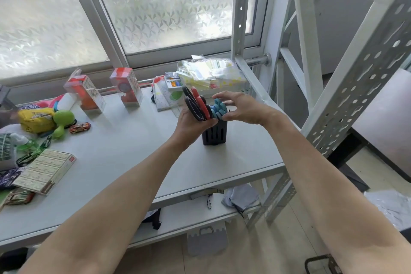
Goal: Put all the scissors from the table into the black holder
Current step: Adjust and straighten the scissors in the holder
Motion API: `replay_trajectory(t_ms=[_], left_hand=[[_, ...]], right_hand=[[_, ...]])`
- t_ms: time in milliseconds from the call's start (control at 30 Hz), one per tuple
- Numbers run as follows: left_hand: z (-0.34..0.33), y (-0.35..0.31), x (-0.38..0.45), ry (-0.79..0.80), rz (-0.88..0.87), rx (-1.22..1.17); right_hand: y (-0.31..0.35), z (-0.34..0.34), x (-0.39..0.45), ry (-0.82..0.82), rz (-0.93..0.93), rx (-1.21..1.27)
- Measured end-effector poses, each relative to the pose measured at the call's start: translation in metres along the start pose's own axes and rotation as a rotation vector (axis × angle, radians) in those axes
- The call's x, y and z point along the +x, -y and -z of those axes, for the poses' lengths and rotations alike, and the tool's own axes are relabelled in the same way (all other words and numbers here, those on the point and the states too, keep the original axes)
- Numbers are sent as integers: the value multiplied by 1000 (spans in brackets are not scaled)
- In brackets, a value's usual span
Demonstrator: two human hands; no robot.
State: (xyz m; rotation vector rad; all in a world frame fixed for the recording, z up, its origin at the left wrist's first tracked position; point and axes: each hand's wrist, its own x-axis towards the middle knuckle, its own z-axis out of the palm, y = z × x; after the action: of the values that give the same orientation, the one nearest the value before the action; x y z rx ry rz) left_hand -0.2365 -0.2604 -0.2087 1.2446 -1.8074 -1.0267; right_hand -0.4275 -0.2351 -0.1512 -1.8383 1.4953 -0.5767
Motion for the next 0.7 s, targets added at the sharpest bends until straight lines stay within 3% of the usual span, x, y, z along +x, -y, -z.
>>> replay_trajectory(t_ms=[233,400,600,700], left_hand=[[0,0,1,-8,22,45],[1,-1,3,19,14,50],[15,5,5,123,73,12],[18,1,2,99,87,-10]], right_hand=[[1,2,6,-66,-2,-112],[-11,7,7,21,-82,-59],[-15,-1,-1,11,-46,-17],[-18,-9,-7,91,-58,76]])
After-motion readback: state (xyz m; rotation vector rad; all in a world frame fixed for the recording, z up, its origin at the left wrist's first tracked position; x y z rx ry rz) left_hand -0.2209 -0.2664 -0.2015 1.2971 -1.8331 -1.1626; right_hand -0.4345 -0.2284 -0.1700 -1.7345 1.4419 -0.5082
